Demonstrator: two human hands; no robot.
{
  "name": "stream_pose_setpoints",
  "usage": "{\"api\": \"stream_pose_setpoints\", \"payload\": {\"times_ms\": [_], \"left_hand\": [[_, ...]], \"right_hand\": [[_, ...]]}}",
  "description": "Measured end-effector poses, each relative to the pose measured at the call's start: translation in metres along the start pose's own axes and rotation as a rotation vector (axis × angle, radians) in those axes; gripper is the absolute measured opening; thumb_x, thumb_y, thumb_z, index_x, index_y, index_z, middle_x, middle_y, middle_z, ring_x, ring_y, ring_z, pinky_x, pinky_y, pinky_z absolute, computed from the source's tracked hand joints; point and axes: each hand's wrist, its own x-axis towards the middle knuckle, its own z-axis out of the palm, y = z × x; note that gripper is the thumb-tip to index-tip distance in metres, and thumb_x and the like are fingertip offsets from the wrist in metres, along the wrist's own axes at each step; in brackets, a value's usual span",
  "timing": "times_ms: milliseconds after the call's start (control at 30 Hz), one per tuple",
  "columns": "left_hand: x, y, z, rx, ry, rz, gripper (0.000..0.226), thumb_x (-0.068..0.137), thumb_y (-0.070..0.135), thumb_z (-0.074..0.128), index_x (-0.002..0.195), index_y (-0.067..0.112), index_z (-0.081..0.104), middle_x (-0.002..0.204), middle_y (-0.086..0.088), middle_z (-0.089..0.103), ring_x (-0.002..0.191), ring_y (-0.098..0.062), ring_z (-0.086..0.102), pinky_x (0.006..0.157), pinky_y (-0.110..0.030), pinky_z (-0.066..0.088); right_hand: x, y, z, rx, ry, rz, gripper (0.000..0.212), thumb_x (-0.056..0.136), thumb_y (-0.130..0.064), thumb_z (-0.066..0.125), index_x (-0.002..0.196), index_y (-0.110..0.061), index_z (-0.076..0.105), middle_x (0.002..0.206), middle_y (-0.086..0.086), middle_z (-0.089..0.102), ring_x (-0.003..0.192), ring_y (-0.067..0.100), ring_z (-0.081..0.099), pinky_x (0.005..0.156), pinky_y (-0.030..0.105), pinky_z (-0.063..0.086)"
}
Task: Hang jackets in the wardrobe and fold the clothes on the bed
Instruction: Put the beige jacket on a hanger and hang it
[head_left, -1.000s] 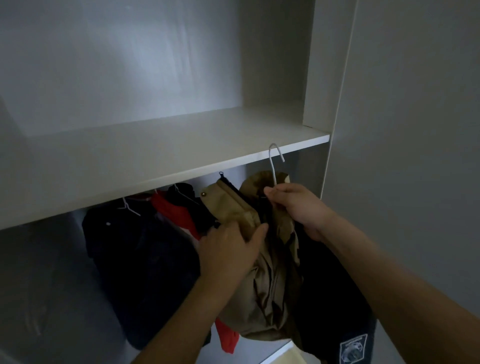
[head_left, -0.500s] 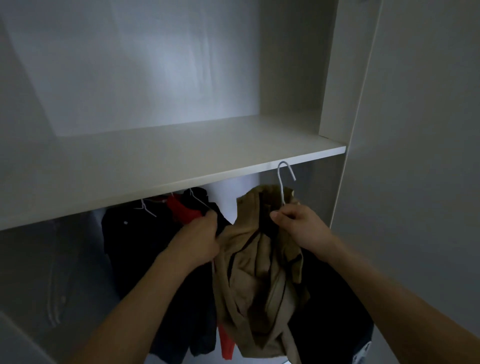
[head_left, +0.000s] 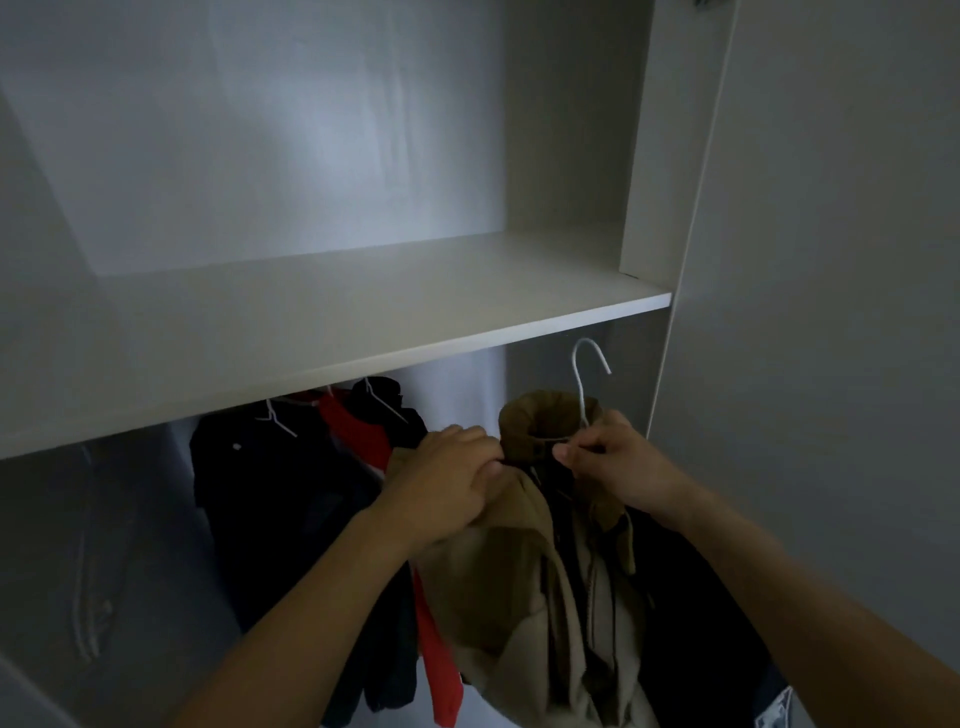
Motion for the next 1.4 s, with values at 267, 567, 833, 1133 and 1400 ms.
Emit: {"api": "stream_pose_setpoints", "payload": {"times_ms": [267,567,833,1133,1400], "left_hand": [[-0.040,-0.037,-0.054,0.165,-0.043,-0.403,0.018,0.094,0.016,0.044,0.086,0.015,0.060,0.087,0.003,0.056,0.083,-0.014,0.052,0.073,-0.031,0.042],[0.010,0.052,0.014,-0.161,-0.260,-0.214,0.028,0.101,0.044,0.036,0.095,0.020,0.049,0.094,-0.002,0.055,0.090,-0.027,0.057,0.075,-0.035,0.044],[-0.017,0.023,-0.004,-0.220,-0.393,-0.328,0.034,0.104,0.028,0.036,0.073,0.019,0.047,0.083,0.000,0.053,0.081,-0.017,0.053,0.071,-0.029,0.040],[-0.005,0.043,0.008,-0.130,-0.208,-0.293,0.022,0.100,0.030,0.045,0.087,0.012,0.045,0.085,-0.003,0.052,0.080,-0.022,0.052,0.064,-0.032,0.037],[-0.030,0.034,-0.012,-0.153,-0.316,-0.238,0.036,0.102,0.033,0.040,0.067,0.022,0.040,0.075,0.000,0.048,0.074,-0.017,0.050,0.065,-0.031,0.037]], "right_hand": [[0.000,0.055,-0.019,-0.184,0.299,0.210,0.038,0.087,-0.030,0.070,0.051,-0.040,0.065,0.100,0.012,0.047,0.101,0.030,0.053,0.088,0.033,0.043],[0.005,-0.005,-0.003,-0.115,0.170,0.015,0.026,0.095,-0.019,0.060,0.083,0.000,0.073,0.094,-0.005,0.037,0.089,0.002,0.044,0.074,-0.002,0.032],[0.005,0.024,-0.010,-0.161,0.209,0.211,0.026,0.089,-0.027,0.068,0.064,-0.020,0.068,0.112,0.008,0.037,0.111,0.021,0.043,0.094,0.023,0.033],[0.014,-0.010,0.012,-0.103,0.122,0.111,0.024,0.094,-0.029,0.061,0.077,-0.014,0.070,0.107,0.005,0.036,0.110,0.016,0.041,0.093,0.018,0.027],[0.010,0.007,0.009,-0.138,0.131,0.174,0.032,0.086,-0.035,0.071,0.054,-0.037,0.069,0.109,0.001,0.033,0.115,0.021,0.039,0.109,0.034,0.032]]}}
